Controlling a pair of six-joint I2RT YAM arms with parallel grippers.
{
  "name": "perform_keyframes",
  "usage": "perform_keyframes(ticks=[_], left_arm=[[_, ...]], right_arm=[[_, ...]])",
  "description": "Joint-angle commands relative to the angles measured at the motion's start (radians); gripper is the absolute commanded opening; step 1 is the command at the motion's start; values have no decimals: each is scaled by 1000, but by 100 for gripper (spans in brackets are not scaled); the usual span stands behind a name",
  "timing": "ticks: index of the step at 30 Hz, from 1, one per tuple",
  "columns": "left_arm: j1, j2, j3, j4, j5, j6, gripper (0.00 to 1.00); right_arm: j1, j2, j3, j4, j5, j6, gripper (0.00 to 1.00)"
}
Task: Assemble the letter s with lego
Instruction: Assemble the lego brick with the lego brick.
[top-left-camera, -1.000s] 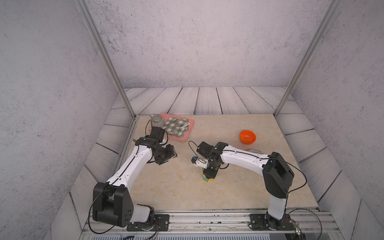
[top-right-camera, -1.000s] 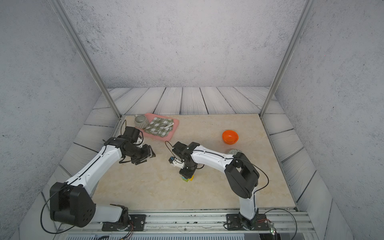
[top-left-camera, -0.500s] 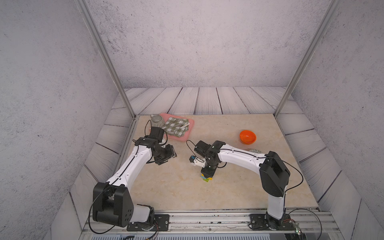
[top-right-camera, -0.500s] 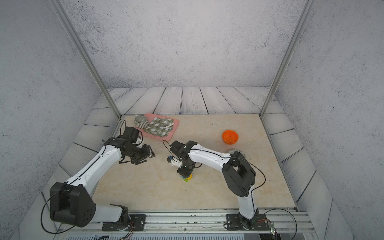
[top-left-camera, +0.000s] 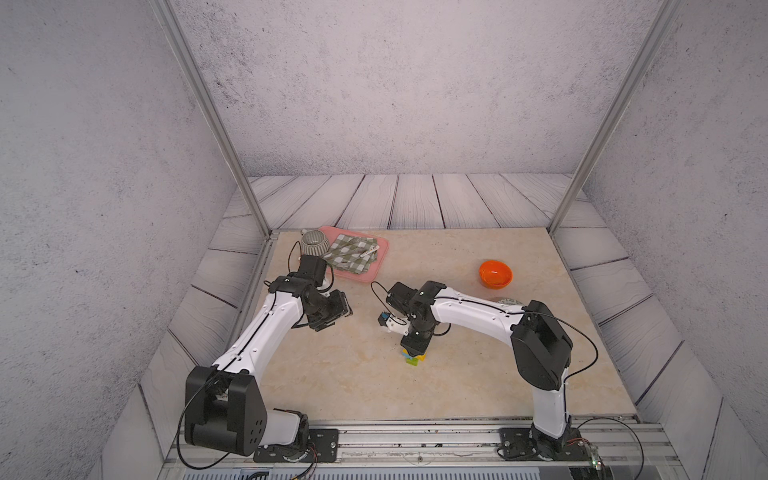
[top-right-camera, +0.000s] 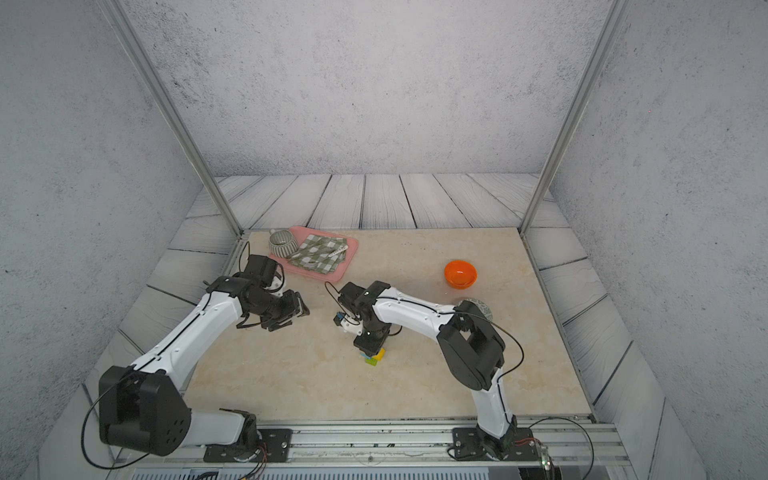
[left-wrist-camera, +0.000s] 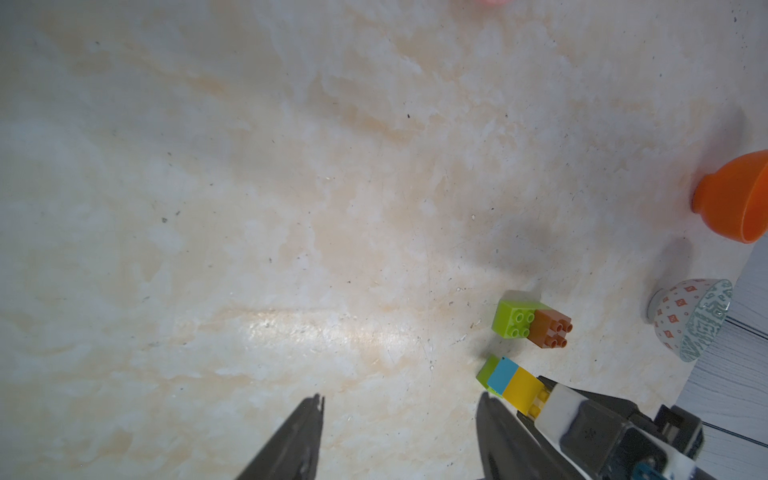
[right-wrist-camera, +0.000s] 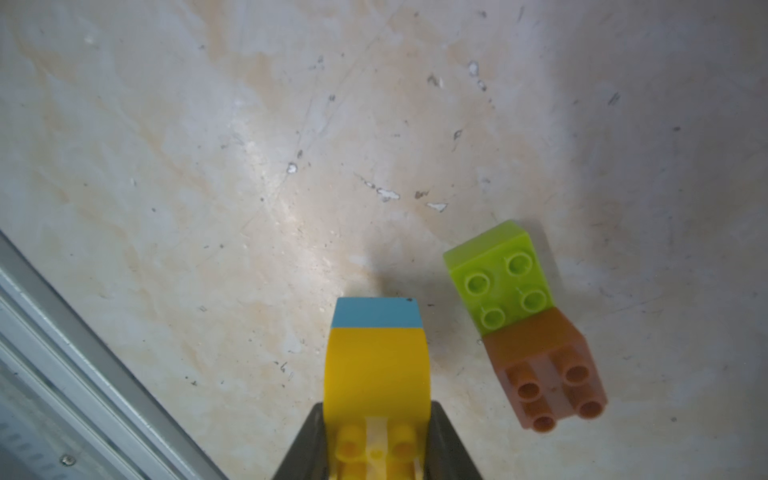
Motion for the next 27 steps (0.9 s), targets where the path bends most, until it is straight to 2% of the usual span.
perform_keyframes(ticks=[1, 16, 27], left_arm=[[13, -24, -10, -8, 6, 17, 64], [18, -28, -10, -9, 9, 17, 64], [19, -25, -4, -10, 9, 18, 64]], right_arm=[[6, 13, 8, -36, 27, 7, 0], [30, -39, -7, -25, 9, -41, 0], [35, -23, -41, -24, 6, -63, 0]])
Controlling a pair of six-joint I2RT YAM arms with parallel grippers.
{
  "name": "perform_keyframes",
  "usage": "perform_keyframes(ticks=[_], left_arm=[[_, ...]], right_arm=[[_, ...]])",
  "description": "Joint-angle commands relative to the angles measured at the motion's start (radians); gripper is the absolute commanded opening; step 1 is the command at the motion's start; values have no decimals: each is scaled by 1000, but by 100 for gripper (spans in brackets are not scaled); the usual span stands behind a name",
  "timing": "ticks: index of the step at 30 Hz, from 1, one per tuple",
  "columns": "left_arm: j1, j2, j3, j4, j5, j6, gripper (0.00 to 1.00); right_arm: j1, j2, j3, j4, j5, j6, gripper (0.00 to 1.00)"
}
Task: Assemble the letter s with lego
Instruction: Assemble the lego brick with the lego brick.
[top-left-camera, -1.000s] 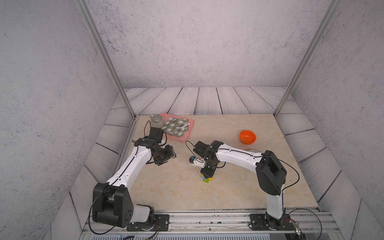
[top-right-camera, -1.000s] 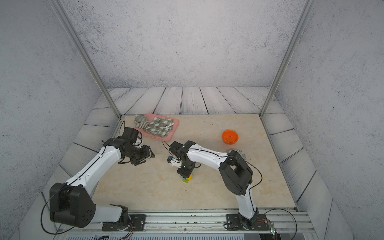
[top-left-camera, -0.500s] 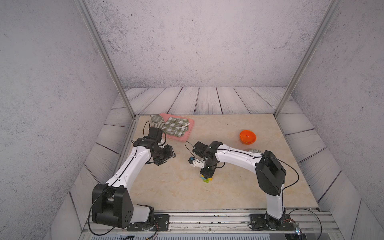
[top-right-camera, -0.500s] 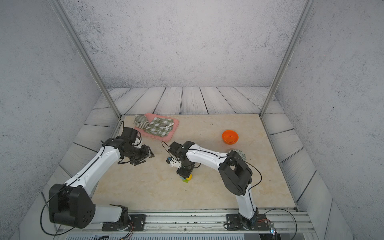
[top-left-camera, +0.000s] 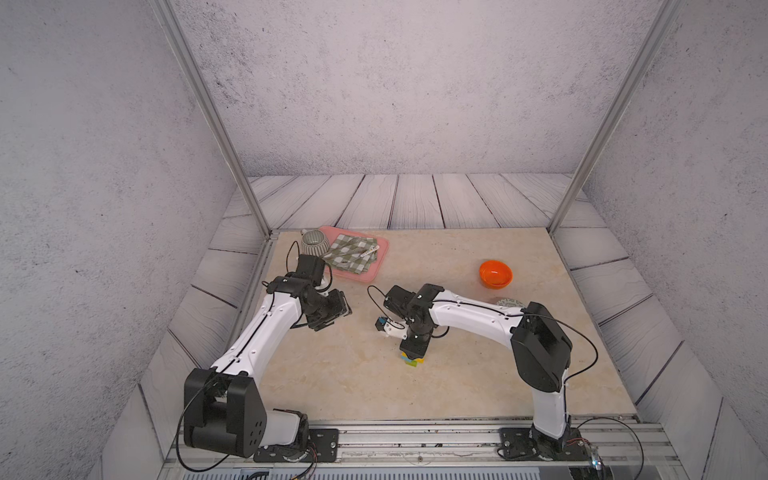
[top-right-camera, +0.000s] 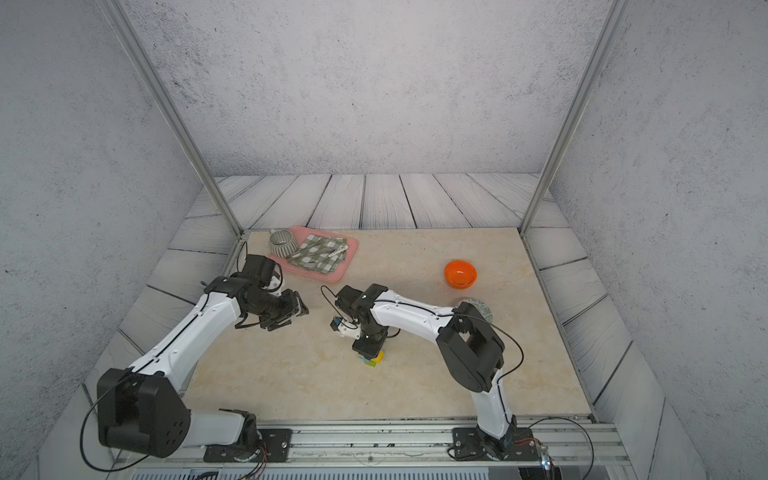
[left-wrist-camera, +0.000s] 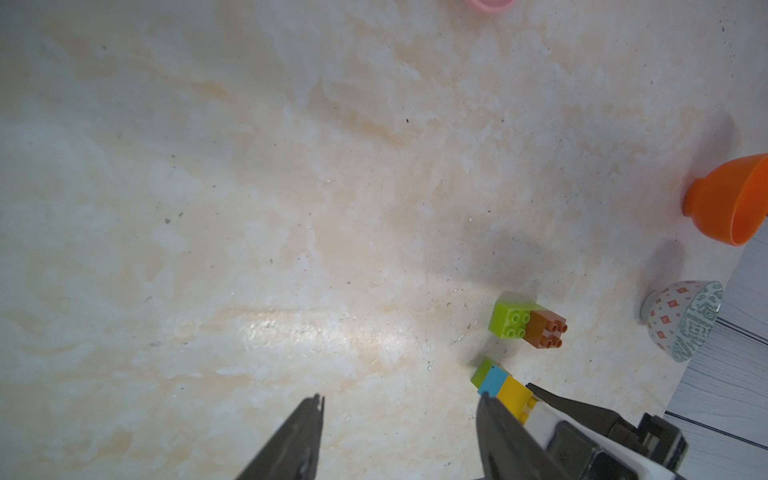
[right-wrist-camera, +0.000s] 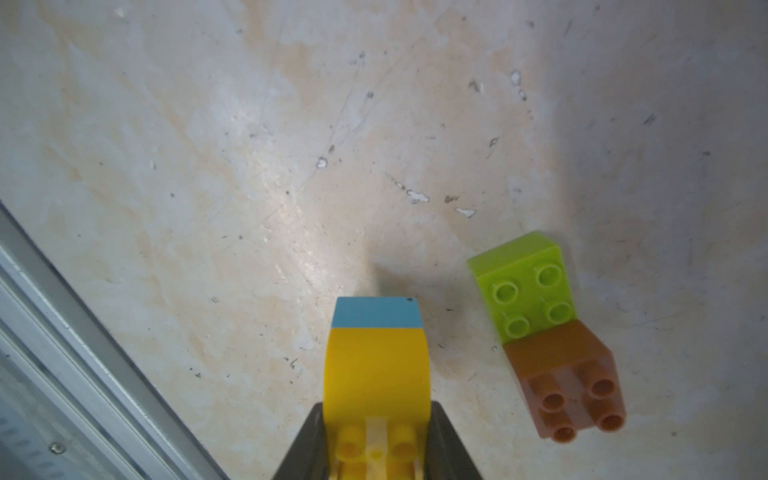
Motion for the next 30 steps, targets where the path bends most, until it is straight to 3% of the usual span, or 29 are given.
perform_keyframes(ticks=[1, 30], left_arm=[[10, -18, -4, -10, 4, 18, 64], [20, -26, -9, -16, 0, 21, 64]], right_arm=[[9, -13, -32, -26, 8, -17, 0], [64, 61, -51, -34, 90, -44, 0]])
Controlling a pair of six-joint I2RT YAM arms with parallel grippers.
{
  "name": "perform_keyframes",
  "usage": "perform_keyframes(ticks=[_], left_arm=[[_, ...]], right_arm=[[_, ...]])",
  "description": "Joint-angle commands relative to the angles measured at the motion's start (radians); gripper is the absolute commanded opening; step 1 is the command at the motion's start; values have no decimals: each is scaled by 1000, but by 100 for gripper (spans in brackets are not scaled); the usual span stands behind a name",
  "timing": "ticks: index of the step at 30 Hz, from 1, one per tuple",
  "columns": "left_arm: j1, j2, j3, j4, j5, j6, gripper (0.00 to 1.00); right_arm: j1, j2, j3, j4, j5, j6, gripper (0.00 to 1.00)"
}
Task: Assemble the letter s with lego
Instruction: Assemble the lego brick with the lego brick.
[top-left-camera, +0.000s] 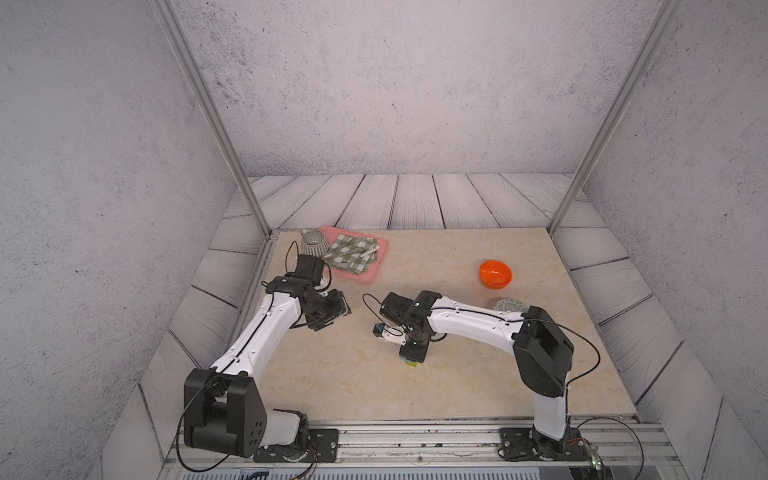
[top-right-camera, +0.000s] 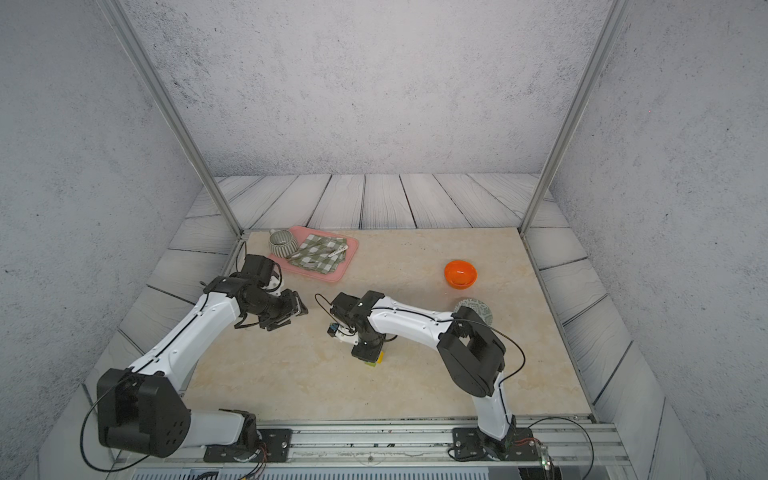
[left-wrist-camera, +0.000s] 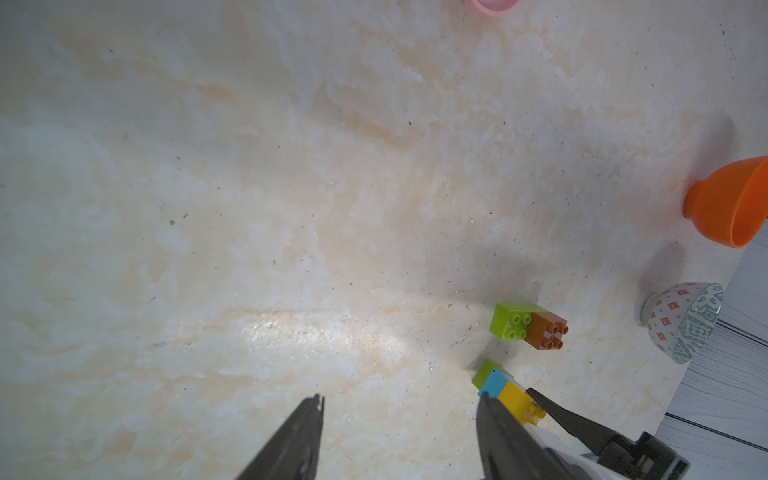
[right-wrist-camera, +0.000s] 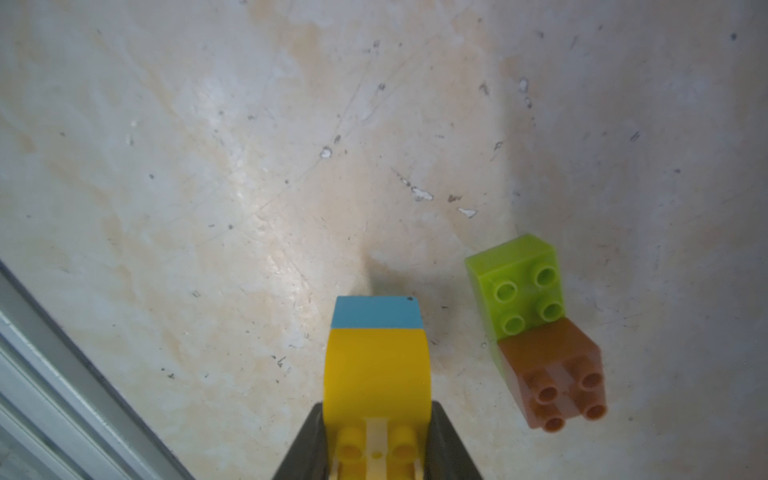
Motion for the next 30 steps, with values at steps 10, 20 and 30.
perform_keyframes(ticks=[10, 20, 30], left_arm=[[16, -28, -8, -17, 1, 19, 64], [20, -30, -7, -20, 1, 20, 64], [23, -36, -1, -28, 0, 22, 64]], right_arm=[[38, 98, -36, -48, 16, 16, 0], [51, 98, -49, -28, -7, 24, 0], [34, 68, -91, -9, -79, -14, 0]])
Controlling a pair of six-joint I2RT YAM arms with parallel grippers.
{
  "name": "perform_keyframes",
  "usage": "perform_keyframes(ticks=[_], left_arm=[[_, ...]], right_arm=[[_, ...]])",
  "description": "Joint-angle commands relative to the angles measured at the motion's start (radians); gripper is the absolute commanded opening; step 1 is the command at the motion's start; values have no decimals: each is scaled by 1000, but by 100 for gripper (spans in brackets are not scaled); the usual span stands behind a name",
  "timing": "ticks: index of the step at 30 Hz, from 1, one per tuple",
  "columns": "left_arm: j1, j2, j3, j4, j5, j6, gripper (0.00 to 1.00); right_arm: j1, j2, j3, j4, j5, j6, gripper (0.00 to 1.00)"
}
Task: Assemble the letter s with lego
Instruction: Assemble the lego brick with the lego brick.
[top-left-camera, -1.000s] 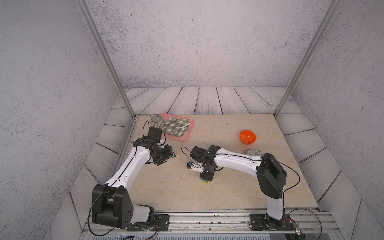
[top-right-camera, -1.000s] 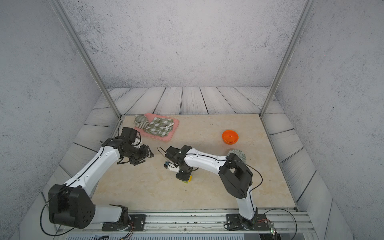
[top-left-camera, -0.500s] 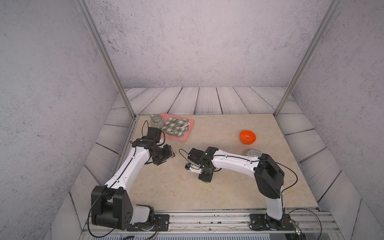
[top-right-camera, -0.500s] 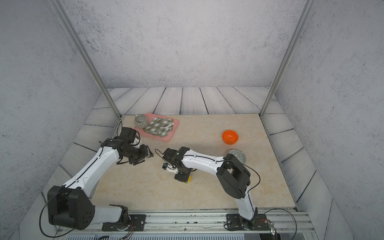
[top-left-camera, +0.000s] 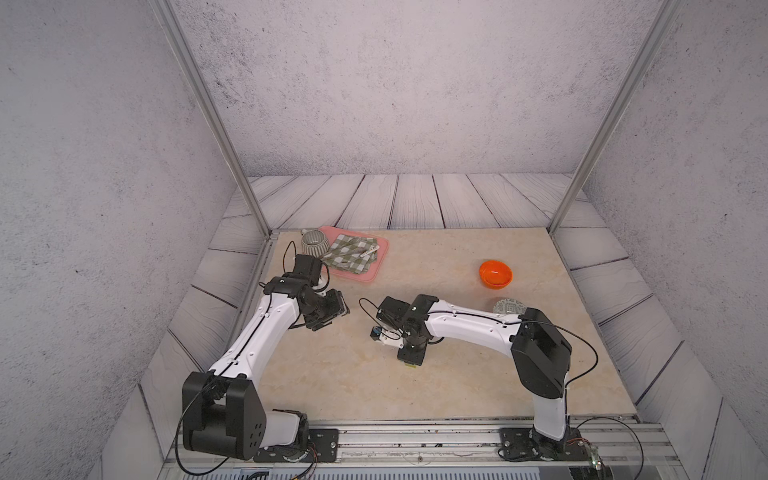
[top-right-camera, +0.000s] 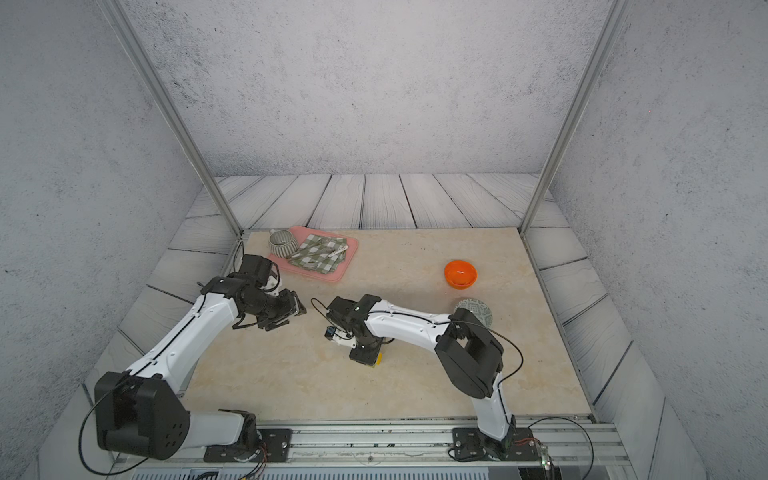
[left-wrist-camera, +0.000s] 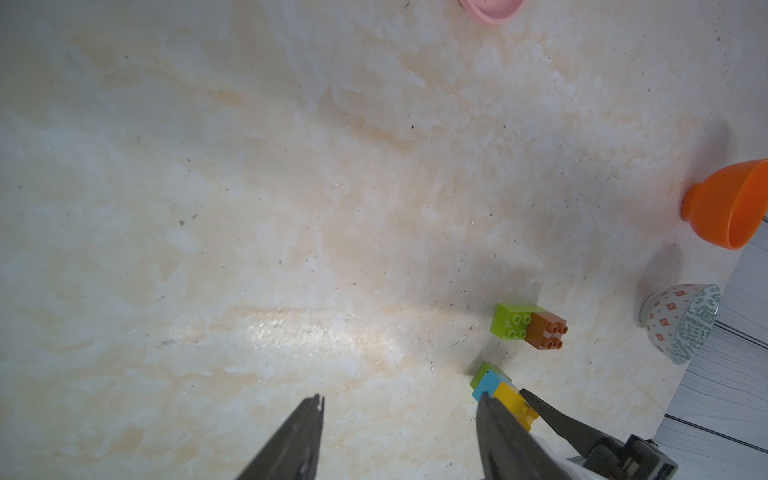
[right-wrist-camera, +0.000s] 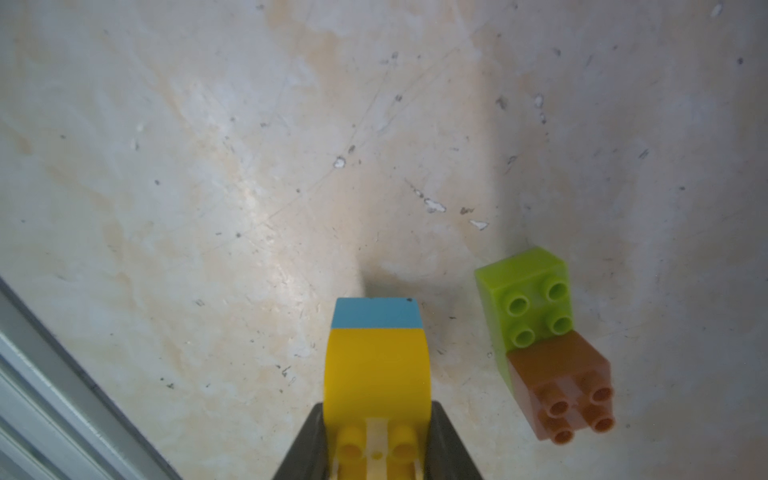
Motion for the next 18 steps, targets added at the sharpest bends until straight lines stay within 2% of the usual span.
perform_keyframes(ticks=[1, 9, 18], left_arm=[[11, -26, 2, -23, 0, 15, 64], [10, -31, 14, -32, -2, 16, 64], [12, -33, 21, -38, -6, 16, 64]], right_arm=[[7, 62, -80, -32, -91, -19, 0], [5, 9, -51, -33, -73, -37, 0], [2, -14, -23, -47, -86, -39, 22]])
